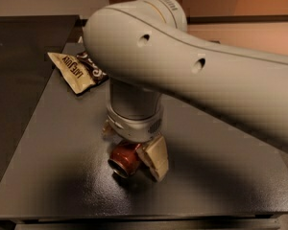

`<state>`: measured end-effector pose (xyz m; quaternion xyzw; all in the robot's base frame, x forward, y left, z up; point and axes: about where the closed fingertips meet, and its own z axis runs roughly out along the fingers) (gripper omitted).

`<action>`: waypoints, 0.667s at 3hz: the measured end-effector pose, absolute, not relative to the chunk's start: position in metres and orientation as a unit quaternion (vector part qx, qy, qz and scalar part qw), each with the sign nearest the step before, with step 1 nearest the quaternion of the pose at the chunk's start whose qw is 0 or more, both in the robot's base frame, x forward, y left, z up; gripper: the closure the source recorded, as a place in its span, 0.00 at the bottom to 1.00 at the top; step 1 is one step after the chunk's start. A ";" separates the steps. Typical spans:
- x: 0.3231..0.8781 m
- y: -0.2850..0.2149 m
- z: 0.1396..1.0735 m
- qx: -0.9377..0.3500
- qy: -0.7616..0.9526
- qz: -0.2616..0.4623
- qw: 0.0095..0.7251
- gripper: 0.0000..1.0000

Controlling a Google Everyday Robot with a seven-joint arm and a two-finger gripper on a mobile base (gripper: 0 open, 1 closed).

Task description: Place coke can upright

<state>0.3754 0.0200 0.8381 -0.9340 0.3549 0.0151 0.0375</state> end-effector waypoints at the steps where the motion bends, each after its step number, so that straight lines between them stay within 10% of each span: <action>1: 0.377 0.018 0.835 -0.935 0.353 0.018 0.035 0.41; 2: 0.379 0.018 0.842 -0.934 0.356 0.014 0.039 0.65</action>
Offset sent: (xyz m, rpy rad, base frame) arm 0.0060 -0.0034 0.0125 0.0044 -0.0056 -0.0134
